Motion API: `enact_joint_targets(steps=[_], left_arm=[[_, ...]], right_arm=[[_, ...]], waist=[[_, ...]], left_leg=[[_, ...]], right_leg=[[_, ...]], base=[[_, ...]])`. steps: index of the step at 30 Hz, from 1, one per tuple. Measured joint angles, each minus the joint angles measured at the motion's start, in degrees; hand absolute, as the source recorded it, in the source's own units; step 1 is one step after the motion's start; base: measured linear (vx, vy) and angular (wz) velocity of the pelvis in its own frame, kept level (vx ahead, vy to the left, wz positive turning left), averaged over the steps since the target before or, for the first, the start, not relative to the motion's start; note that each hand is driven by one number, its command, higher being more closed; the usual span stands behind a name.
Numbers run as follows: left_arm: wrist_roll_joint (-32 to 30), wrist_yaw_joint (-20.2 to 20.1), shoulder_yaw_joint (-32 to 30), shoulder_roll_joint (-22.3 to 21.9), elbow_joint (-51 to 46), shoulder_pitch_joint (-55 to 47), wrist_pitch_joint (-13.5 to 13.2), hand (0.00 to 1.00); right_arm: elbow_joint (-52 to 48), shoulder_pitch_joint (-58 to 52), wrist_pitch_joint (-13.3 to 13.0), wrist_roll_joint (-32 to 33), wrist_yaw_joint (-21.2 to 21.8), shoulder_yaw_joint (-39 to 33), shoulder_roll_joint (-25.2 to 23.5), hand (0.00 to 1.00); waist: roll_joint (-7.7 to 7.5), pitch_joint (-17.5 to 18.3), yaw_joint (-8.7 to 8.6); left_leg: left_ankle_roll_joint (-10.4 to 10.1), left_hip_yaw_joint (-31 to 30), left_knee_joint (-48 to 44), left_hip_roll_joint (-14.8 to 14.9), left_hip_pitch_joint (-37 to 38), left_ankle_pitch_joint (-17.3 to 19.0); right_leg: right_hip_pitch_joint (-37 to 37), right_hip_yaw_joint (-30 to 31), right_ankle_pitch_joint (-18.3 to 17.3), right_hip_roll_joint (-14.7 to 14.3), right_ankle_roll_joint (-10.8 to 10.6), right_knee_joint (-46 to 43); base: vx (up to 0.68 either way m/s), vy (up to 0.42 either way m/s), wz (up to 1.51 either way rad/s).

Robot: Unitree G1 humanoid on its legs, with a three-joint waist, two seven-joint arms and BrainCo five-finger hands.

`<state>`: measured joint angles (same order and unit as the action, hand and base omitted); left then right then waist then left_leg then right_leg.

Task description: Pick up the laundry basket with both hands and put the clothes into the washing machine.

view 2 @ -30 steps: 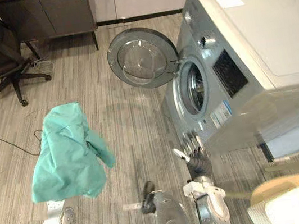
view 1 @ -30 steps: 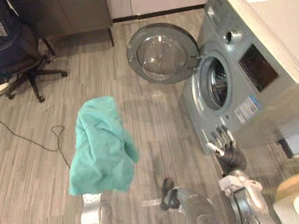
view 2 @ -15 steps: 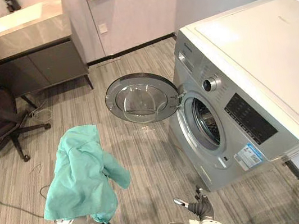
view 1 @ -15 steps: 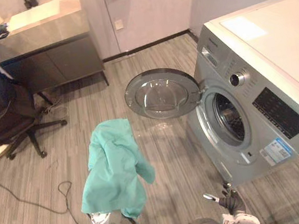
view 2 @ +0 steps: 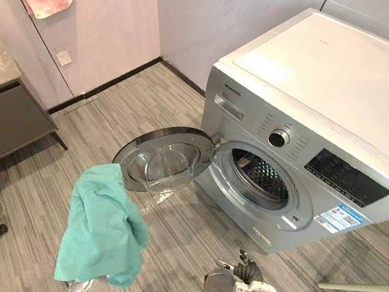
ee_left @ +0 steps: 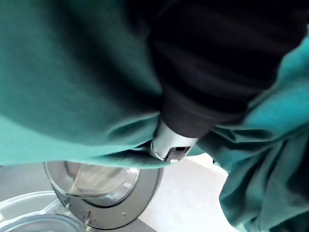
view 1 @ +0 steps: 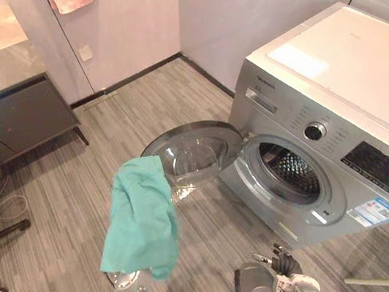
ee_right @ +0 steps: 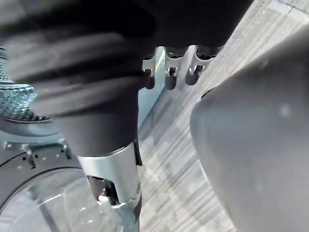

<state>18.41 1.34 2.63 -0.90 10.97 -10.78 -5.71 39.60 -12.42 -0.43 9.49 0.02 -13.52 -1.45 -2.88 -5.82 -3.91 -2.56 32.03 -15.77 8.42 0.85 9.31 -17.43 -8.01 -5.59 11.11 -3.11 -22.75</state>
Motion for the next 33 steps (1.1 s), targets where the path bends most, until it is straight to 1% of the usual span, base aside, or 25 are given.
enact_joint_targets(steps=[1, 2, 3, 4, 5, 6, 7, 13, 14, 17, 19, 20, 21, 22, 23, 24, 25, 26, 27, 28, 29, 30, 31, 32, 33], left_arm=[[0.0, -0.2, -0.1, -0.6, 2.3, 0.3, 0.4, 1.00], [0.0, -0.4, 0.0, -1.6, 3.2, 0.0, 0.4, 1.00], [0.0, -0.4, -0.1, -2.3, 3.4, -0.4, 0.4, 1.00], [0.0, -0.7, 0.4, -2.6, 3.4, -0.4, 0.4, 1.00], [0.0, -1.0, 0.7, -2.6, 3.4, -0.4, 0.4, 1.00], [0.0, -1.0, 0.8, -2.6, 3.4, -0.2, 0.4, 1.00], [0.0, -2.6, 3.0, 1.9, 7.8, 0.3, 0.7, 1.00], [0.0, -2.6, 2.9, 2.0, 7.8, 0.6, 0.7, 1.00], [0.0, -2.1, 2.7, 1.9, 7.8, 1.0, 0.7, 1.00], [-0.7, -0.5, 2.7, 1.9, 7.8, 2.7, 0.6, 1.00], [-1.4, 1.3, 4.0, 1.8, 7.8, 4.9, 0.6, 1.00], [-1.9, 1.7, 4.7, 2.0, 7.8, 5.9, 0.6, 1.00], [-2.6, 2.4, 5.8, 2.0, 8.0, 8.8, 0.5, 1.00], [-3.1, 3.3, 7.2, 2.2, 8.4, 11.7, 0.4, 1.00], [-3.6, 3.6, 7.9, 2.3, 8.5, 13.1, 0.4, 1.00], [-4.3, 4.1, 9.9, 2.7, 9.3, 15.6, 0.3, 1.00], [-5.1, 4.4, 11.2, 2.7, 9.9, 17.9, 0.1, 1.00], [-5.1, 4.4, 11.5, 2.7, 9.9, 18.5, 0.1, 1.00], [-5.0, 4.4, 11.5, 2.6, 9.9, 18.9, 0.0, 1.00], [-4.4, 4.3, 11.3, 2.6, 9.9, 18.9, 0.0, 1.00], [-3.6, 4.2, 9.8, 2.5, 9.9, 18.5, 0.1, 1.00], [-3.3, 4.2, 9.1, 2.4, 9.8, 18.0, 0.2, 1.00], [-2.8, 4.1, 8.3, 2.3, 9.6, 17.0, 0.2, 1.00], [-2.2, 4.1, 6.7, 2.3, 8.5, 14.2, 0.2, 1.00], [-2.1, 4.0, 6.0, 2.5, 7.7, 12.5, 0.3, 1.00]], right_arm=[[1.3, 0.7, -0.3, 0.2, -0.1, -1.3, 1.1, 0.00], [2.3, 1.0, -0.6, 0.2, -0.2, -1.4, 2.9, 0.00], [3.6, 1.5, -0.6, 0.2, -0.2, -1.5, 4.5, 0.00], [5.3, 1.9, -0.3, 0.0, -0.1, -2.7, 5.9, 0.00], [6.7, 1.9, -0.2, -0.2, -0.2, -3.7, 6.5, 0.00], [7.3, 1.8, 0.2, -0.4, -0.1, -3.8, 6.7, 0.00], [10.8, -0.3, 0.5, -0.4, -0.1, -5.3, 4.7, 0.00], [10.7, 0.0, 0.4, -0.3, -0.1, -5.3, 4.7, 0.00], [10.7, 0.6, 0.2, -0.3, -0.5, -5.6, 4.6, 0.00], [10.7, 1.9, 0.1, 0.1, -2.0, -6.7, 4.2, 0.00], [10.7, 2.4, -0.4, 1.9, -3.2, -7.6, 4.1, 0.00], [10.6, 2.5, -0.8, 2.6, -3.6, -7.6, 3.9, 0.00], [9.8, 3.2, -1.4, 4.3, -4.4, -7.9, 3.3, 0.00], [8.8, 4.0, -2.3, 6.0, -4.7, -8.7, 2.6, 0.00], [8.0, 4.3, -2.7, 6.8, -5.1, -8.8, 2.0, 0.00], [6.8, 4.5, -3.8, 8.4, -6.1, -9.2, 1.1, 0.00], [6.3, 4.7, -4.3, 9.4, -6.9, -9.4, 0.5, 0.00], [6.2, 4.7, -4.4, 9.4, -7.1, -9.5, 0.1, 0.00], [6.2, 4.7, -4.4, 10.7, -8.0, -9.5, -0.6, 0.00], [6.2, 4.6, -4.3, 11.8, -8.2, -9.5, -1.0, 0.00], [6.3, 4.7, -4.3, 13.4, -8.3, -9.6, -1.3, 0.00], [6.3, 4.6, -4.2, 13.5, -8.4, -9.6, -1.2, 0.00], [6.3, 4.4, -4.3, 13.4, -8.5, -9.5, -1.0, 0.00], [6.4, 4.0, -4.4, 13.1, -8.7, -8.2, -0.6, 0.00], [6.5, 3.6, -4.4, 13.0, -8.8, -7.5, -0.6, 0.00]], waist=[[2.19, 0.2, 0.06], [4.18, 0.6, 0.19], [5.07, 0.3, 0.59], [7.06, 0.5, 0.82], [7.83, 0.9, 0.57], [7.85, 0.9, 0.54], [5.09, -0.3, 0.53], [5.13, -1.0, 0.44], [5.11, -1.4, 0.00], [4.98, -2.5, -0.11], [4.49, -3.8, -0.96], [4.72, -4.1, -1.34], [4.59, -6.3, -1.58], [4.14, -8.7, -2.31], [3.77, -9.8, -2.92], [2.79, -11.6, -3.88], [2.02, -12.8, -4.43], [1.75, -13.1, -4.74], [1.47, -13.4, -5.78], [1.49, -13.6, -5.74], [2.36, -14.1, -5.60], [2.68, -14.3, -5.73], [2.78, -14.3, -5.45], [3.03, -14.4, -4.82], [2.05, -13.8, -4.72]], left_leg=[[-0.7, -1.4, 0.4, 0.9, 0.5, -0.2], [-0.6, -2.1, 0.6, 1.3, 0.2, -0.9], [-0.5, -2.4, 1.5, 1.4, 0.3, -1.4], [-0.1, -3.2, 4.8, 1.0, 1.6, -2.4], [-0.4, -4.0, 7.5, 0.7, 3.5, -3.8], [-0.8, -4.1, 8.0, 0.7, 4.1, -4.3], [-3.3, -13.4, 14.1, -0.6, 4.1, -4.3], [-3.3, -13.4, 14.2, -0.6, 3.9, -4.3], [-3.2, -13.1, 15.0, -0.6, 2.8, -4.6], [-3.2, -12.9, 15.1, -0.7, 0.1, -4.8], [-3.2, -10.2, 14.1, 0.2, -2.3, -4.8], [-3.3, -8.4, 12.8, 1.0, -3.2, -5.0], [-4.0, -6.8, 9.2, 2.3, -5.0, -4.3], [-4.0, -5.2, 4.8, 3.4, -6.8, -2.1], [-3.9, -4.4, 2.8, 3.9, -7.4, -1.0], [-3.7, -1.9, -0.6, 4.7, -8.2, 1.4], [-3.2, 1.0, -3.2, 5.3, -8.7, 3.4], [-2.9, 2.5, -4.1, 5.6, -9.0, 4.3], [-2.1, 5.5, -6.0, 6.3, -9.3, 5.7], [-1.0, 10.7, -6.2, 7.3, -8.6, 6.3], [-0.2, 16.1, -5.6, 8.6, -6.9, 6.7], [-0.2, 18.3, -4.6, 8.8, -5.6, 6.7], [-0.5, 20.9, -3.6, 9.0, -3.9, 6.5], [-0.6, 26.1, -3.4, 9.1, -1.0, 6.4], [-0.6, 29.1, -4.2, 9.1, 0.7, 6.5]], right_leg=[[1.4, -0.5, 0.8, -0.7, 0.4, 0.6], [2.9, -0.5, 1.2, -1.6, 0.2, 3.3], [3.9, -0.4, 2.0, -2.1, 0.2, 5.7], [5.4, -0.5, 3.0, -2.8, 0.3, 8.6], [6.6, -0.6, 3.3, -3.8, 0.3, 10.2], [7.4, -0.6, 3.4, -3.9, 0.3, 10.8], [13.4, -2.9, 15.3, -6.4, 0.3, 27.8], [13.3, -3.2, 15.2, -6.3, 0.3, 27.8], [12.2, -3.7, 14.9, -5.9, 0.1, 27.8], [9.6, -4.1, 14.8, -5.3, 0.2, 27.6], [7.3, -5.1, 14.8, -5.0, 0.2, 27.3], [6.3, -5.4, 15.0, -4.9, 0.0, 26.5], [4.1, -5.1, 14.5, -4.6, 0.0, 23.1], [1.9, -4.8, 14.3, -4.6, -0.1, 20.3], [1.1, -4.4, 14.3, -4.6, -0.1, 19.4], [-0.1, -2.4, 14.7, -4.7, -0.4, 18.8], [-1.4, 0.1, 17.0, -5.2, -1.5, 19.6], [-1.9, 1.1, 18.9, -5.6, -2.2, 20.7], [-3.0, 1.4, 24.0, -6.2, -3.2, 23.6], [-4.0, 1.4, 32.0, -8.2, -1.4, 27.9], [-5.6, -4.3, 30.0, -9.3, 2.3, 24.3], [-6.0, -9.1, 23.1, -9.2, 4.9, 19.7], [-6.0, -13.4, 17.4, -8.9, 6.2, 14.7], [-5.1, -19.0, 10.9, -7.7, 7.7, 6.7], [-3.1, -21.3, 8.3, -6.6, 7.5, 4.2]], base=[[0.26, -0.103, 0.06], [0.23, -0.083, -0.13], [0.24, -0.036, -0.22], [0.20, -0.028, -0.22], [0.17, -0.021, -0.12], [0.10, -0.032, -0.03], [0.04, -0.013, -0.01], [0.00, 0.000, 0.02], [-0.01, -0.005, 0.12], [-0.02, -0.009, 0.08], [0.00, -0.021, 0.19], [0.05, -0.022, 0.11], [0.03, -0.002, -0.17], [0.01, 0.018, -0.38], [-0.06, 0.059, -0.70], [-0.07, 0.092, -1.03], [-0.09, 0.108, -1.16], [-0.11, 0.132, -1.34], [-0.14, 0.147, -1.60], [-0.18, 0.188, -2.07], [-0.13, 0.130, -1.84], [-0.08, 0.086, -1.48], [0.03, 0.087, -1.56], [0.05, 0.087, -1.78], [0.12, 0.023, -2.00]])
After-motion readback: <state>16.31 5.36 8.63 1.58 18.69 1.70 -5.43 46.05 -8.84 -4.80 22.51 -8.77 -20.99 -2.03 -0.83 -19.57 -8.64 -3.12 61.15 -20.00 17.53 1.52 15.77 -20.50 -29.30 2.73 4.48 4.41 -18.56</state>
